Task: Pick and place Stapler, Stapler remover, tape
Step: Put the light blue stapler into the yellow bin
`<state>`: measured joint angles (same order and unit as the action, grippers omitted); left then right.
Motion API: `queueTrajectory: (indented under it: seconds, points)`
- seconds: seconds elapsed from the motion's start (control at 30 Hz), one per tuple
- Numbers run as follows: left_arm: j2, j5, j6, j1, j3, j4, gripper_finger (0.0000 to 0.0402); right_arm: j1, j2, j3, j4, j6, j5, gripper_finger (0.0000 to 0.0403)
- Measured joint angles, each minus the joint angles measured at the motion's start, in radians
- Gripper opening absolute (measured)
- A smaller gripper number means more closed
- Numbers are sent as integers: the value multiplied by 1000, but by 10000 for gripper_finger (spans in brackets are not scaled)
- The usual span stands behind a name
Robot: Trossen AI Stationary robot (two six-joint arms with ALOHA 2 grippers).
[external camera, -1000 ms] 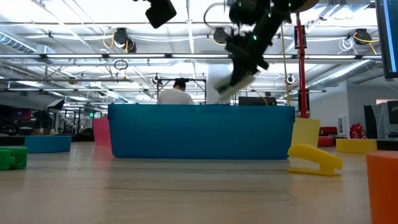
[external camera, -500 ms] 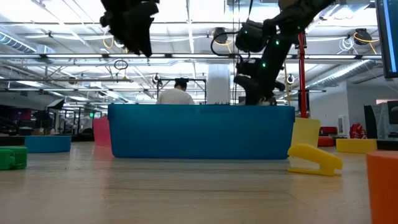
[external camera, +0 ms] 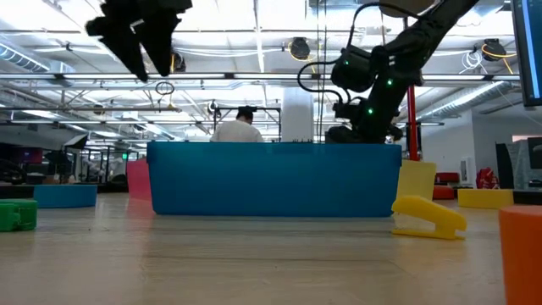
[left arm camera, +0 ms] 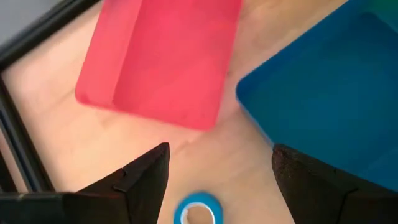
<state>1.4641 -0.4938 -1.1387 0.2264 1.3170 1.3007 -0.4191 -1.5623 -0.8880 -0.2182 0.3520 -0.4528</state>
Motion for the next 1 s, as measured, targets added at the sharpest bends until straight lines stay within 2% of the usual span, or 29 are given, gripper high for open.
queueTrajectory:
  seconds: [0.17,0.4,1.0]
  points:
    - [-5,0,-100,39,0,18,276,0,0,26,39,17,-9,112]
    - [-5,-1,-156,76,0,18,279,0,0,70,81,36,-4,112]
    - [-4,5,-170,95,0,-15,274,0,0,134,87,82,14,125]
